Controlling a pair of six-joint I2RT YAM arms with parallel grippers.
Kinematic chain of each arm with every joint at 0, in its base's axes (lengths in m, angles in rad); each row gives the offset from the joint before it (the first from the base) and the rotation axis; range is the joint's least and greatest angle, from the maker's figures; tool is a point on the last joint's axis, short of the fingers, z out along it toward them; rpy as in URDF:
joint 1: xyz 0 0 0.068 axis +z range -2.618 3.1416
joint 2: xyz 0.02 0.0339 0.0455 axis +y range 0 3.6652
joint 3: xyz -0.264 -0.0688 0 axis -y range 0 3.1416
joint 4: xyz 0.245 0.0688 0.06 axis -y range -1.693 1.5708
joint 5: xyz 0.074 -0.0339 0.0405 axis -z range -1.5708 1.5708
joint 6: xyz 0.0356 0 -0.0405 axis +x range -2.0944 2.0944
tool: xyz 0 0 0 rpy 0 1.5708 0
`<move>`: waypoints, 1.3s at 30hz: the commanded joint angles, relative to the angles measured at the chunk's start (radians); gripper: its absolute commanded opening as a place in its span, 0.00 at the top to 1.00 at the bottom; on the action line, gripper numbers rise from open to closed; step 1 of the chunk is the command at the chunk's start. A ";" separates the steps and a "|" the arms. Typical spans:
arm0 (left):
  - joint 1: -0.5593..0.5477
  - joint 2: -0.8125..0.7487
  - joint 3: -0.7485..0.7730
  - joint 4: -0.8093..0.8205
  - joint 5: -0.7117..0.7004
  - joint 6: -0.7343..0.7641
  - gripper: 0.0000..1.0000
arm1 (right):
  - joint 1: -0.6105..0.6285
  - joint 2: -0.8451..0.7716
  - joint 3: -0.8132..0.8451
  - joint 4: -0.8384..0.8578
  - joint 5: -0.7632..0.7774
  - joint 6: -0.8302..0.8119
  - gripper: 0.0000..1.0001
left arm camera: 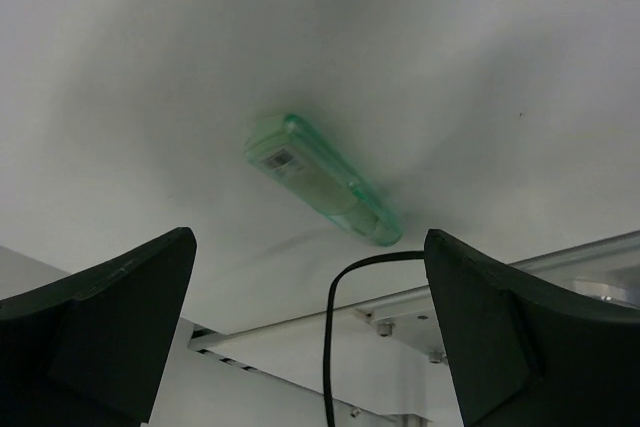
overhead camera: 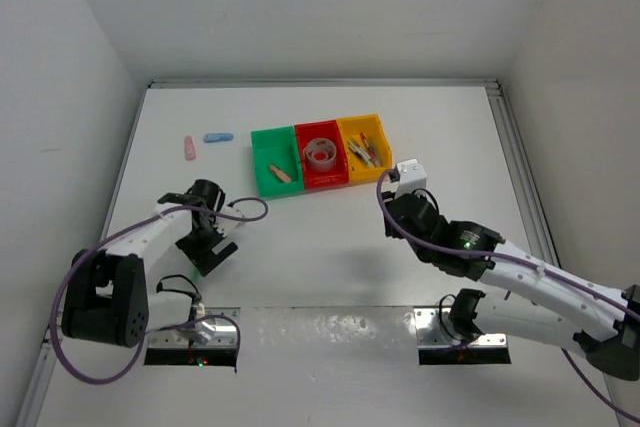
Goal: Sort the stationery into containers
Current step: Pick up the stationery from the center of the board, then place the stationery in the storage box.
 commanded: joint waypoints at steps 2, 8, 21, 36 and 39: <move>-0.030 0.096 -0.036 0.148 -0.051 -0.089 0.07 | 0.004 -0.043 -0.003 0.032 0.046 0.033 0.57; -0.028 0.158 -0.073 0.235 -0.086 -0.108 0.28 | 0.006 -0.060 0.017 -0.024 0.069 0.085 0.57; 0.041 0.162 0.047 0.266 -0.039 -0.168 1.00 | 0.004 -0.020 0.108 -0.059 0.102 0.082 0.58; -0.046 0.334 0.812 0.187 0.294 -0.787 1.00 | -0.013 0.084 0.131 0.070 0.115 0.127 0.65; -0.157 0.418 0.843 0.283 0.233 -0.881 1.00 | -0.020 0.101 0.135 0.027 0.122 0.186 0.65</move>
